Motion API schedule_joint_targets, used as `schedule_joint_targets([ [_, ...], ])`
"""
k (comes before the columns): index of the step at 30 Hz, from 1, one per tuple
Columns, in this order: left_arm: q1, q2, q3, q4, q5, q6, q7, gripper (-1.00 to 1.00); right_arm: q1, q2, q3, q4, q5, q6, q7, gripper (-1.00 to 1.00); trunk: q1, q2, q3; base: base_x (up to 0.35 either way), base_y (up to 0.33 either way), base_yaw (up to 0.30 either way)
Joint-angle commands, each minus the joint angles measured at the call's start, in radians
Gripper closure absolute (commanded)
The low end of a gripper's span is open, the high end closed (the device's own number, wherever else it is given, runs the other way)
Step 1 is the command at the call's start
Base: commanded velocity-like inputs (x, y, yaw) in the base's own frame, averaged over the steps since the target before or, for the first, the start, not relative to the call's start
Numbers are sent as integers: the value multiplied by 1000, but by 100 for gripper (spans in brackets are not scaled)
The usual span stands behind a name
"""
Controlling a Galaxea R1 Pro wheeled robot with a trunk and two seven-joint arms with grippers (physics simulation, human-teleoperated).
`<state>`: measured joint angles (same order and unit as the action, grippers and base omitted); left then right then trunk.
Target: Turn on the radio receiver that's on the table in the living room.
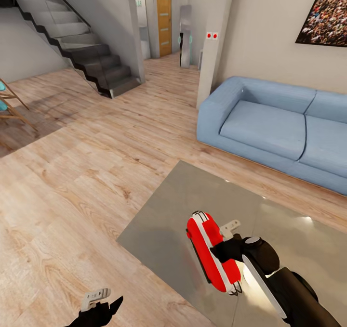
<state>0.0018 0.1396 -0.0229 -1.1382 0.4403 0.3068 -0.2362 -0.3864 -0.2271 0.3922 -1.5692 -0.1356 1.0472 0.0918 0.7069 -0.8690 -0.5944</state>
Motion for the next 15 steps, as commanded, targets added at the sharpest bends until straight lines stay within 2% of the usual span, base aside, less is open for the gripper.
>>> schedule_joint_targets([
  [1, 0, 0, 0, 0, 0, 0, 0, -100, 0, 0, 0, 0, -1, 0, 1, 100, 0, 0, 0, 0, 0, 0],
  [11, 0, 1, 0, 0, 0, 0, 0, -100, 0, 0, 2, 0, 11, -1, -15, 100, 0, 0, 0, 0, 0, 0],
  [13, 0, 1, 0, 0, 0, 0, 0, -100, -1, 2, 8, -2, 18, -14, -54, 100, 0, 0, 0, 0, 0, 0],
  [15, 0, 1, 1, 0, 0, 0, 0, -100, -1, 8, 11, -4, 29, -47, -153, 100, 0, 0, 0, 0, 0, 0],
])
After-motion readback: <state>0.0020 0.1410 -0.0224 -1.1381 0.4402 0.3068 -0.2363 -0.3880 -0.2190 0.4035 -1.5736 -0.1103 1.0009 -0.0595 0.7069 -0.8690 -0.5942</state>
